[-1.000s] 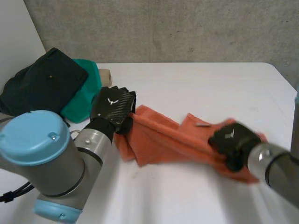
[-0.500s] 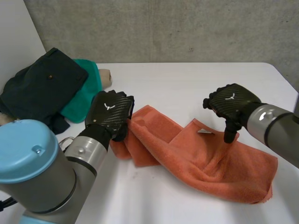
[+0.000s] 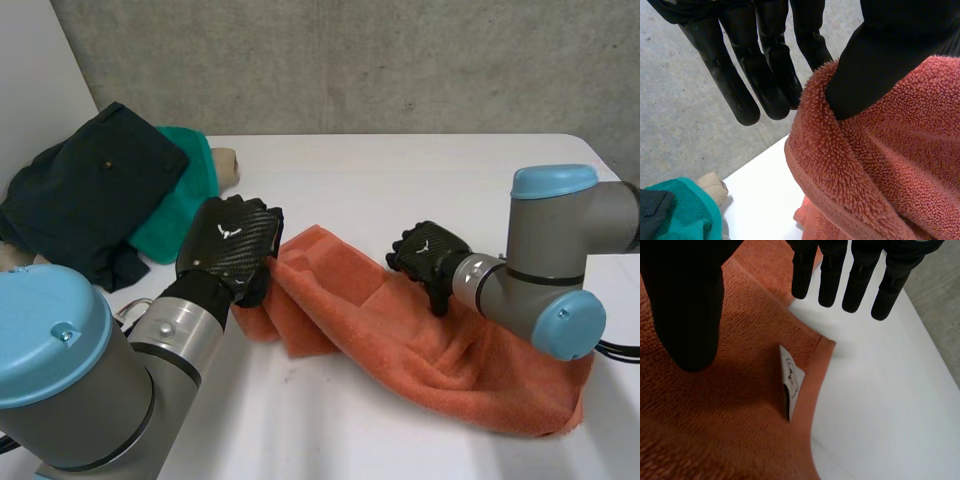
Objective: Fold the laundry.
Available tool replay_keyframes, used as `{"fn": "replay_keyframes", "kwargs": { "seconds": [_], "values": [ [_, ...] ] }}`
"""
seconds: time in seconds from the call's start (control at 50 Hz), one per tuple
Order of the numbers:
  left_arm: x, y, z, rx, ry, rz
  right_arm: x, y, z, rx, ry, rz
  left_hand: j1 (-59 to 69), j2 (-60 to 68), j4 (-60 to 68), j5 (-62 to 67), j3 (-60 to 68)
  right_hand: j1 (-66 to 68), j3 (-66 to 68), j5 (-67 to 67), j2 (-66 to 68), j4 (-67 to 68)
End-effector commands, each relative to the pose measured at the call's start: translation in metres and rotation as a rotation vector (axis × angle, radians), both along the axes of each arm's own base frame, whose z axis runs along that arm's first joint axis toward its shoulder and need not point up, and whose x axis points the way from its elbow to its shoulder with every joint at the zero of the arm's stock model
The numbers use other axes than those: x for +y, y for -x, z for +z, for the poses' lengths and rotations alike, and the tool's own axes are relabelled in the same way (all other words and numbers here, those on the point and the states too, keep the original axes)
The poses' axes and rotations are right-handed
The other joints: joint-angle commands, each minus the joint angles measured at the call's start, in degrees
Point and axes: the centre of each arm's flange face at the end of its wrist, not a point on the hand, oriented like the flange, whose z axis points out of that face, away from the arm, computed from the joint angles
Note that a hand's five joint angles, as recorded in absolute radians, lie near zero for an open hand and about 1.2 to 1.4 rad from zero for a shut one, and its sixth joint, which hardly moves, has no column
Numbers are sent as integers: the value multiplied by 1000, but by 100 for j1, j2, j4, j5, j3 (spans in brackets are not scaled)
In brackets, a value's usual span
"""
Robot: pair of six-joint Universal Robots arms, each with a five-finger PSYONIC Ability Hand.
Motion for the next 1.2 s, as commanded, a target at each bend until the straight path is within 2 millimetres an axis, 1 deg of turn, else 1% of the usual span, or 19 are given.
{"fn": "replay_keyframes", "kwargs": {
  "seconds": [0.02,0.04,0.14,0.22,0.24,0.3,0.34,0.36,0.44,0.5,0.56,0.66,0.72,0.78,0.84,0.9,1.02,1.12,1.2],
  "values": [
    [0,-1,-1,0,-3,1,-1,-2,-7,4,-12,-2,1376,1135,1118,1356,1164,4646,4713,4579,4763,4612],
    [0,-1,-1,0,-3,1,-1,-2,-5,3,-4,-5,1376,1135,1118,1356,1164,5469,5537,5402,5586,5435],
    [-2,-1,2,3,6,7,-9,-2,21,-82,88,-50,1376,1135,1118,1356,1164,5478,5545,5411,5594,5443],
    [-7,-2,4,6,13,18,-5,5,70,-153,190,-74,1376,1135,1118,1356,1164,5478,5545,5411,5594,5443],
    [-8,-3,4,6,13,21,4,9,88,-158,214,-73,1376,1135,1118,1356,1164,5478,5545,5411,5594,5443],
    [-16,-7,4,7,14,46,19,24,119,-141,205,-94,1376,1135,1118,1356,1164,5478,5545,5411,5594,5443],
    [-20,-10,4,6,13,59,21,36,126,-119,174,-122,1376,1135,1118,1356,1164,5478,5545,5411,5594,5443],
    [-24,-12,2,2,8,70,24,52,131,-91,127,-163,1376,1135,1118,1356,1164,5478,5545,5411,5594,5443],
    [-26,-12,-6,-9,-10,73,45,74,127,20,-52,-189,1376,1135,1118,1356,1164,5478,5545,5411,5594,5443],
    [-32,-9,-18,-27,-34,72,59,76,116,98,-140,-149,1376,1135,1118,1356,1164,5478,5545,5411,5594,5443],
    [-40,-3,-29,-40,-53,64,55,76,111,104,-129,-146,1376,1135,1118,1356,1164,5478,5545,5411,5594,5443],
    [-55,6,-41,-49,-69,50,41,74,73,106,-196,-184,1376,1135,1118,1356,1164,5478,5545,5411,5594,5443],
    [-61,7,-44,-51,-73,55,47,73,53,117,-272,-191,1376,1135,1118,1356,1164,5478,5545,5411,5594,5443],
    [-56,8,-47,-58,-83,46,49,70,46,98,-280,-205,1376,1135,1118,1356,1164,5478,5545,5411,5594,5443],
    [-51,7,-48,-63,-89,39,42,70,46,44,-250,-247,1376,1135,1118,1356,1164,5478,5545,5411,5594,5443],
    [-47,5,-47,-64,-92,39,32,69,60,-58,-180,-298,1376,1135,1118,1356,1164,2453,2520,2386,2570,2419],
    [-42,3,-37,-52,-73,36,32,67,97,-138,-82,-307,1376,1135,1118,1356,1164,356,423,289,472,321],
    [-39,1,-31,-44,-59,36,32,67,94,-125,-108,-307,1376,1135,1118,1356,1164,-386,-319,-453,-270,-421],
    [-39,0,-32,-47,-63,38,32,65,74,-84,-203,-307,1376,1135,1118,1356,1164,-522,-454,-589,-405,-556]
  ]
}}
